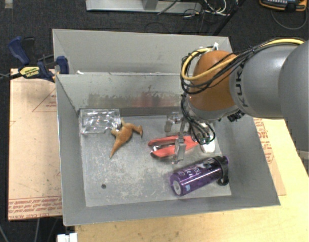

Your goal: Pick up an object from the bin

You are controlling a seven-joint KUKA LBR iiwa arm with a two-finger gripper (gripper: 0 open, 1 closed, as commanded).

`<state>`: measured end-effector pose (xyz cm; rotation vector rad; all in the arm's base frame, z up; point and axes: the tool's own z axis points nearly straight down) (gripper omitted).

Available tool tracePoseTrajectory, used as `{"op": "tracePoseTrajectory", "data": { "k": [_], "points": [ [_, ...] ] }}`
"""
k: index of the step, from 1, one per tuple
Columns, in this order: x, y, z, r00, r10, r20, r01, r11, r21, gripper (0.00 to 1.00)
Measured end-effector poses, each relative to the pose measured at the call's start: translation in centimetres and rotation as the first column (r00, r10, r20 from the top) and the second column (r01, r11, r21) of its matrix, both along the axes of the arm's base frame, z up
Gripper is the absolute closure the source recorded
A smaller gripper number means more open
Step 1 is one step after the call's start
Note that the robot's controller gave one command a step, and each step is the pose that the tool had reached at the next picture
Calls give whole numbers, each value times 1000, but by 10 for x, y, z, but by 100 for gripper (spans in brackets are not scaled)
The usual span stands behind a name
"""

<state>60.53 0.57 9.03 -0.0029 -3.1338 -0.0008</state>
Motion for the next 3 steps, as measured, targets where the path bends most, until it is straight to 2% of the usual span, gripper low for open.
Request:
{"op": "tracePoseTrajectory", "data": {
  "k": [1, 2, 3],
  "points": [
    [-29, -7, 3, 986, 164, 14, -164, 986, 3, 100],
    [-29, -7, 3, 986, 164, 14, -164, 986, 3, 100],
    [-13, -1, 179, 991, 129, 23, -129, 992, 2, 100]
  ]
}}
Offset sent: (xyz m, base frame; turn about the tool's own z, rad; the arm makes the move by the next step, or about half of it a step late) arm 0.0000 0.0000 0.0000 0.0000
